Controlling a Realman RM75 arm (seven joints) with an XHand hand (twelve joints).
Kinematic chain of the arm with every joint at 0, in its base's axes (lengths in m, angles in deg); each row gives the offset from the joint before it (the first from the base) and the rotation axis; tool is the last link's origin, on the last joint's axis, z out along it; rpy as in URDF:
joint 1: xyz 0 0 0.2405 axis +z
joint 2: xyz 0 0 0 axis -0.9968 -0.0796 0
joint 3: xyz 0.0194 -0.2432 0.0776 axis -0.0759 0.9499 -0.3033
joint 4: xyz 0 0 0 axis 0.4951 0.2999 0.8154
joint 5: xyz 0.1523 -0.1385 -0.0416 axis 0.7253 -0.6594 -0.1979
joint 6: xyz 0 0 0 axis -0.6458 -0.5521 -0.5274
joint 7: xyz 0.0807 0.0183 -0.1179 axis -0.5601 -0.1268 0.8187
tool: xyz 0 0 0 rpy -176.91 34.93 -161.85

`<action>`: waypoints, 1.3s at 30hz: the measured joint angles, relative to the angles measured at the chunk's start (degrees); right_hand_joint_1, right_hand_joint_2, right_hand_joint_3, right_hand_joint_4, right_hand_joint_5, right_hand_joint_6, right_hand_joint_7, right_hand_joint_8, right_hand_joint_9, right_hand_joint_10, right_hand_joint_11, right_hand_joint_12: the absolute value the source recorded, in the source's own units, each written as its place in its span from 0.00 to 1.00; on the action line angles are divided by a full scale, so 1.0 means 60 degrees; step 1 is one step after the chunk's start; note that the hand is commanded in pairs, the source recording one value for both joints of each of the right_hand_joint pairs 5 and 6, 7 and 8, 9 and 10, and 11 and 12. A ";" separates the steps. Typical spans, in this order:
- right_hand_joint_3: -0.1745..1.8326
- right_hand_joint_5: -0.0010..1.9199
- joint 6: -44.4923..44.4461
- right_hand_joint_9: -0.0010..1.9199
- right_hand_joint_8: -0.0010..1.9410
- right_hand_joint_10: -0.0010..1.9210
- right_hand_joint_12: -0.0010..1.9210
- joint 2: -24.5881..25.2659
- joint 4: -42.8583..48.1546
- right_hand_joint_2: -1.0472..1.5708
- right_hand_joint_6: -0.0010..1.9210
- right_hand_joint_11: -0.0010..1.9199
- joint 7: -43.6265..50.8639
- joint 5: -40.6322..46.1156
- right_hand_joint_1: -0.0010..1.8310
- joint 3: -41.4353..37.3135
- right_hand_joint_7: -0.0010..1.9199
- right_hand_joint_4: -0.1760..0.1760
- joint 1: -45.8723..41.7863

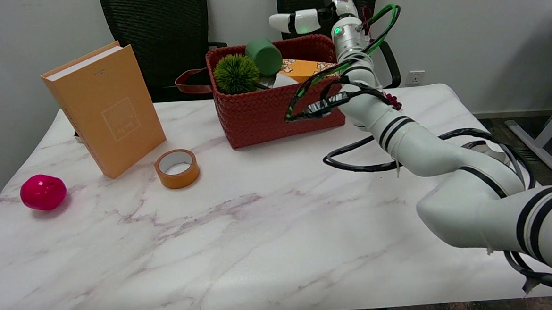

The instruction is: Place the green mug into the brown storage basket.

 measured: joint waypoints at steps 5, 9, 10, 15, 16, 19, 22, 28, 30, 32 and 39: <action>0.30 0.00 0.0022 0.00 0.00 0.00 0.00 -0.0374 0.1119 0.41 0.00 0.00 -0.0481 0.0001 0.50 -0.0011 0.00 0.50 -0.0503; 0.28 0.00 0.0146 0.00 0.00 0.00 0.00 -0.0668 0.1997 0.41 0.00 0.00 -0.0969 0.0000 0.50 -0.0018 0.00 0.50 -0.0940; 0.28 0.00 0.0182 0.00 0.00 0.00 0.00 -0.0752 0.2237 0.41 0.00 0.00 -0.1106 0.0000 0.50 -0.0020 0.00 0.50 -0.1069; 0.26 0.00 0.0314 0.00 0.00 0.00 0.00 -0.1066 0.3182 0.41 0.00 0.00 -0.1606 0.0000 0.50 -0.0027 0.00 0.50 -0.1580; 0.26 0.00 0.0340 0.00 0.00 0.00 0.00 -0.1136 0.3409 0.41 0.00 0.00 -0.1718 -0.0001 0.50 -0.0028 0.00 0.50 -0.1701; 0.26 0.00 0.0401 0.00 0.00 0.00 0.00 -0.1322 0.4007 0.41 0.00 0.00 -0.2023 -0.0007 0.50 -0.0029 0.00 0.50 -0.2042; 0.25 0.00 0.0452 0.00 0.00 0.00 0.00 -0.1510 0.4606 0.41 0.00 0.00 -0.2312 -0.0025 0.50 -0.0028 0.00 0.50 -0.2415; 0.23 0.00 0.0514 0.00 0.00 0.00 0.00 -0.1846 0.5848 0.43 0.00 0.00 -0.2804 -0.0083 0.49 -0.0011 0.00 0.50 -0.3284; 0.23 0.00 0.0521 0.00 0.00 0.00 0.00 -0.1943 0.6245 0.43 0.00 0.00 -0.2921 -0.0117 0.49 -0.0010 0.00 0.50 -0.3625; 0.22 0.00 0.0522 0.00 0.00 0.00 0.00 -0.2022 0.6588 0.44 0.00 0.00 -0.3007 -0.0148 0.48 -0.0011 0.00 0.50 -0.3946; 0.17 0.00 0.0320 0.00 0.00 0.00 0.00 -0.2249 0.7743 0.48 0.00 0.00 -0.3209 -0.0426 0.48 -0.0023 0.00 0.50 -0.5205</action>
